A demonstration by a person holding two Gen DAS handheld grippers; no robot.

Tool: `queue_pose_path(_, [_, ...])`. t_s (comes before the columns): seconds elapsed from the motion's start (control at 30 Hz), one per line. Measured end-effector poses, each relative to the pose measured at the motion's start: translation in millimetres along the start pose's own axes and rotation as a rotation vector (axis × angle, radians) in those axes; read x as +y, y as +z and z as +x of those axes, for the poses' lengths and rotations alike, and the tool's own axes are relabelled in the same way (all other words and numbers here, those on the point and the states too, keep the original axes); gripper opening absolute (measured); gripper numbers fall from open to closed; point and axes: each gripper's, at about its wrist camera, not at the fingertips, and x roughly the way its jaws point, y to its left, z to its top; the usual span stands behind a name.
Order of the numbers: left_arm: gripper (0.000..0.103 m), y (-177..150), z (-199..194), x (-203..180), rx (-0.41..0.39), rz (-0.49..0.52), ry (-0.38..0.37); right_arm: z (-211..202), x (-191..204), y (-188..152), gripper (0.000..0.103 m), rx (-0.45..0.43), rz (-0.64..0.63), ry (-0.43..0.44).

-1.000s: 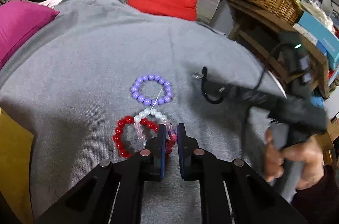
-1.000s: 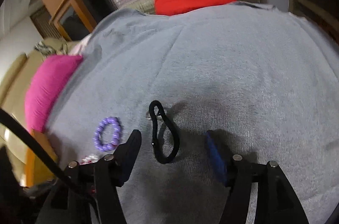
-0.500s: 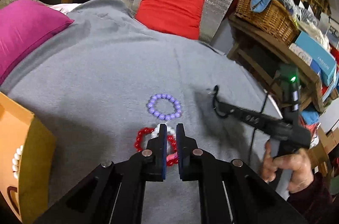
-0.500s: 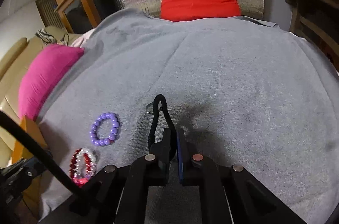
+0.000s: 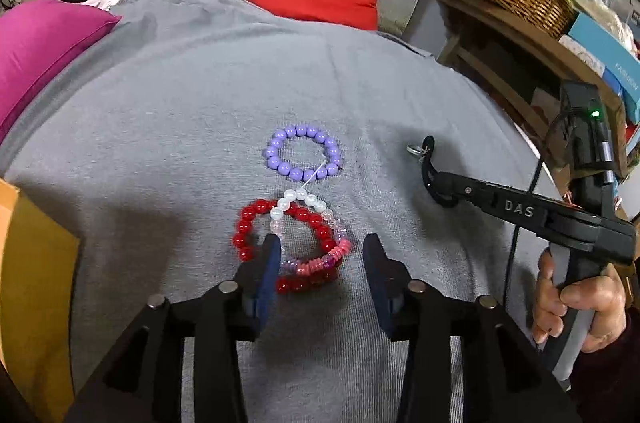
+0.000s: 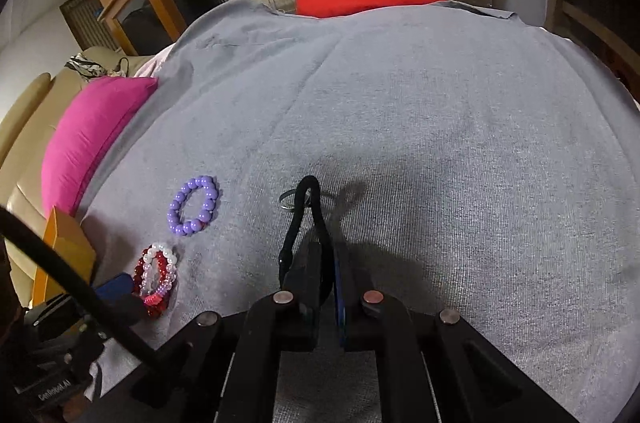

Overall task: Organize jewelry
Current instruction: 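Lift the pink-white bead bracelet with the left tool while the right tool holds the black loop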

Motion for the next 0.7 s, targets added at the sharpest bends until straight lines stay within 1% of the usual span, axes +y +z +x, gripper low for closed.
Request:
queue_pose_path(0.1, [0.045, 1, 5, 1, 0.014, -0.029, -0.008, -1, -3, -2, 0.006, 0.001, 0.000, 0.008])
queue_pose_path(0.13, [0.049, 2, 5, 0, 0.015, -0.030, -0.012, -1, -4, -2, 0.006, 0.001, -0.002, 0.011])
queue_pose_path(0.17, [0.057, 2, 6, -2, 0.015, -0.026, -0.013, 0, -3, -2, 0.006, 0.001, -0.004, 0.013])
queue_pose_path(0.2, [0.061, 1, 7, -4, 0.016, -0.022, -0.007, -1, -5, -3, 0.006, 0.000, -0.005, 0.014])
queue_pose_path(0.23, [0.062, 1, 8, -5, 0.019, -0.015, 0.002, -1, -5, -3, 0.006, -0.001, -0.007, 0.015])
queue_pose_path(0.33, [0.062, -1, 11, -8, 0.032, -0.008, 0.007, 0, -4, -2, 0.006, -0.004, -0.013, 0.012])
queue_pose_path(0.4, [0.062, -2, 11, -8, 0.024, -0.009, 0.011, 0, -4, -1, 0.006, -0.005, -0.011, 0.011])
queue_pose_path(0.43, [0.056, -2, 10, -7, 0.018, -0.010, 0.013, 0, -4, -1, 0.006, -0.005, -0.012, 0.011])
queue_pose_path(0.47, [0.041, -2, 10, -6, 0.014, -0.012, 0.015, 0, -4, -1, 0.006, -0.006, -0.012, 0.011])
queue_pose_path(0.5, [0.036, -2, 10, -5, 0.015, -0.014, 0.015, 0, -3, -1, 0.006, -0.006, -0.012, 0.011])
queue_pose_path(0.53, [0.027, -2, 10, -4, 0.013, -0.018, 0.016, 0, -3, -2, 0.006, -0.007, -0.011, 0.010])
queue_pose_path(0.57, [0.021, -2, 8, -2, 0.005, -0.021, 0.018, 0, -3, -2, 0.006, -0.007, -0.011, 0.010])
queue_pose_path(0.67, [0.011, -2, 2, -2, -0.025, -0.012, 0.010, 0, -4, -1, 0.006, -0.007, -0.010, 0.010])
queue_pose_path(0.7, [0.010, -1, -1, -3, -0.038, -0.004, -0.003, 0, -3, -1, 0.006, -0.007, -0.010, 0.010])
